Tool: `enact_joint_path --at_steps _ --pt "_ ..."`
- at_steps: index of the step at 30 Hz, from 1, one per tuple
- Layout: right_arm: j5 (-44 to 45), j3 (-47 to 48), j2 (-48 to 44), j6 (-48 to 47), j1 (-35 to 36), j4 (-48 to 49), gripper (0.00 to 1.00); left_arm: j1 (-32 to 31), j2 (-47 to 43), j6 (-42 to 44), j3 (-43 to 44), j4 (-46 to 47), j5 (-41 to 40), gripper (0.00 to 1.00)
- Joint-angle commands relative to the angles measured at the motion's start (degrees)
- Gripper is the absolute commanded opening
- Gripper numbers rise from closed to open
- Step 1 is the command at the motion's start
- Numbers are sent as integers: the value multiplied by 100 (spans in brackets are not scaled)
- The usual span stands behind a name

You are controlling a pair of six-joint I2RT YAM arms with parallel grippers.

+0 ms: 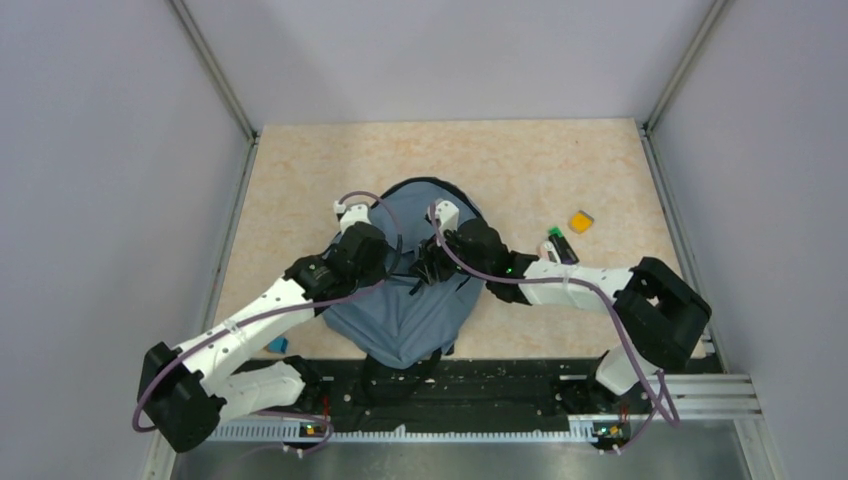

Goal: Pack the student bag
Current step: Unzip the student bag at the center of the board.

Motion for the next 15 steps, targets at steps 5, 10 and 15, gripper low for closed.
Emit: enact_joint_path --at_steps 5,10,15 --pt "1116 160 -509 -141 62 -836 55 73 -595 947 345 366 -88 0" --pt "819 438 -894 -261 62 -1404 64 134 -166 1668 898 122 154 0" --pt "1504 497 -1733 -167 47 -2249 82 230 76 2154 1137 56 93 0"
